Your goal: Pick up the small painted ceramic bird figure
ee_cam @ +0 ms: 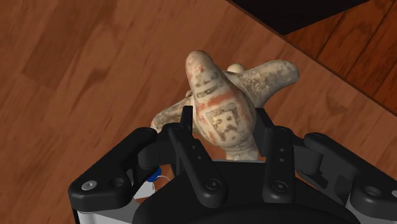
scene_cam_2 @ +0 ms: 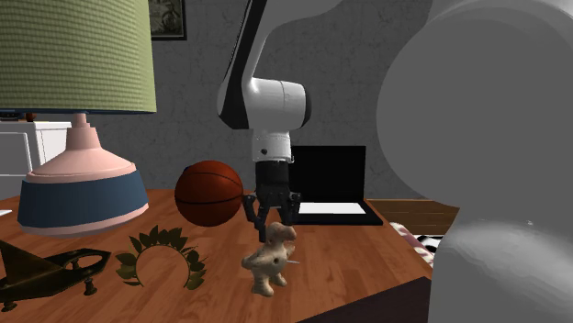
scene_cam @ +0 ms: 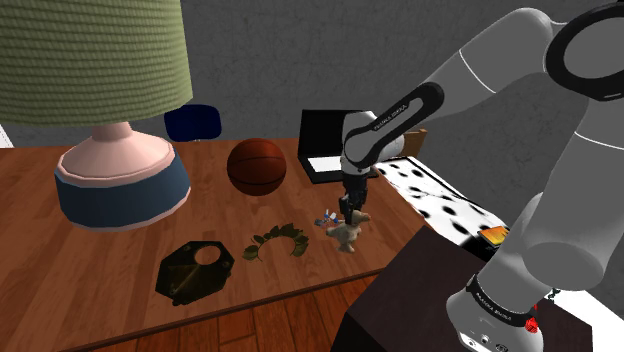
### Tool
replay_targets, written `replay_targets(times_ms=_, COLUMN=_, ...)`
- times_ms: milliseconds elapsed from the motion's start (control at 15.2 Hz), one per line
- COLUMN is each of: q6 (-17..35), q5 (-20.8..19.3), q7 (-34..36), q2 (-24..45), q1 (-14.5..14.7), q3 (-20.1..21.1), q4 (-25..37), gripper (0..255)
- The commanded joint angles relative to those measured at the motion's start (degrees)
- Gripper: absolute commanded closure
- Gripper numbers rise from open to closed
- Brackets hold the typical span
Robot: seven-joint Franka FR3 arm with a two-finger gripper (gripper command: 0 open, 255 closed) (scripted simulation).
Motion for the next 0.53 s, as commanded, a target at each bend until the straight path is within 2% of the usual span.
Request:
replay_targets(times_ms=0, q6=-1.42, q5=-0.26, q7=0.21, q2=-1.24, q1=-0.03, q3=-0.08, q4=0.18, gripper=255)
replay_targets(times_ms=462, q6=-6.89, q5=-1.07, q7=1.11, q2=-5.82, q1=-0.07, q3=-0.22, q4=1.13, gripper=255)
